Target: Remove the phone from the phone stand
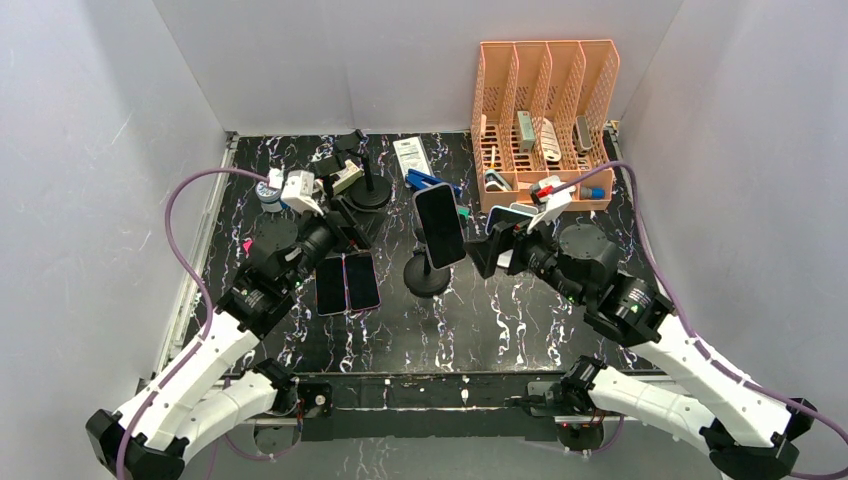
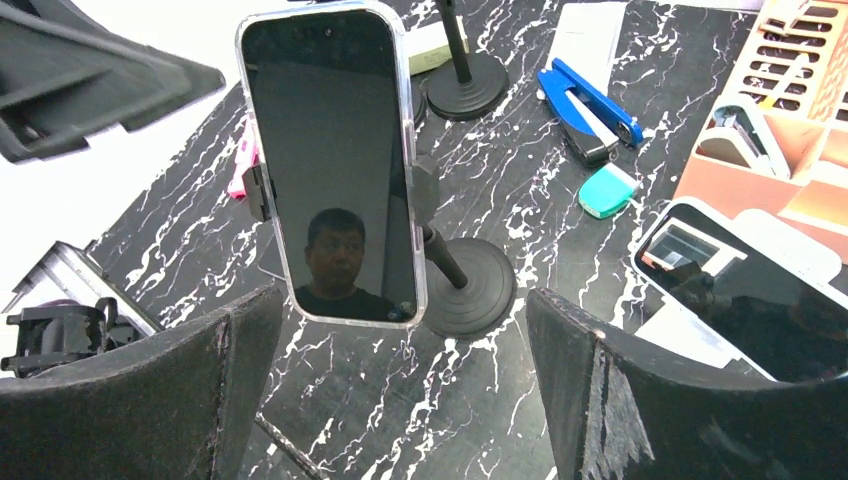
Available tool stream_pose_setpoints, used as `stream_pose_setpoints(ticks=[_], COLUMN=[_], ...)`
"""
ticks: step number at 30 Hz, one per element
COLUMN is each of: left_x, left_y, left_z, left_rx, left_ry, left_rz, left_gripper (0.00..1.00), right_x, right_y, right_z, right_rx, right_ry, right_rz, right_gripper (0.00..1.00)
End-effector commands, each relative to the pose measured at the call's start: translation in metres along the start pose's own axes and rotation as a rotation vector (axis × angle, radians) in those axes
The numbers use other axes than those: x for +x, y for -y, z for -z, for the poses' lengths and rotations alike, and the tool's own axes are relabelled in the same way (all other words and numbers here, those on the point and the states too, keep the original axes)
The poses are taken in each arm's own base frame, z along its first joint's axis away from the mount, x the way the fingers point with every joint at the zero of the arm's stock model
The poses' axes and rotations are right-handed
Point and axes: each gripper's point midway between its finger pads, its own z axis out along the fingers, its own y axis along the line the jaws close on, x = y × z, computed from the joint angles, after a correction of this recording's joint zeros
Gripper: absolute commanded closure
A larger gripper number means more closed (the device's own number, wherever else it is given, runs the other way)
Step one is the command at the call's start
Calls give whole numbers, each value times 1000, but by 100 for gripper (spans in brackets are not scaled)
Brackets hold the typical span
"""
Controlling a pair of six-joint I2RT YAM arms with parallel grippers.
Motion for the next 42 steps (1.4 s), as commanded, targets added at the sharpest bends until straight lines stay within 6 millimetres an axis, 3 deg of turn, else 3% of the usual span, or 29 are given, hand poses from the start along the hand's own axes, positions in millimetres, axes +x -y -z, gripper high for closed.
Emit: stream_pose_setpoints(ticks=[1,7,15,24,29,42], left_x=[11,24,28,37,41,44], left_y=[-32,-31,-18,-9,3,-3], left_z=[10,21,27,29,34,36], left_rx=[-110,-69,0,64,142,116], left_ry=[25,3,-34,-68,-82,-86], left_rz=[-6,-10,-18,-1,-13,-14], left_gripper=[20,20,21,22,22,22], right_x=[-9,7,2,16,21,15], right_y=[-8,-21,-42,-46,-35,-42], right_z=[-12,-18,-22,-30,-37,-41], right_rx=[-25,-96,-195,-208,-148,-179], right_ry=[34,-58,-21,-118,-131,-126], right_rz=[7,31,-49,6,26,71], right_gripper=[1,1,1,1,1,1])
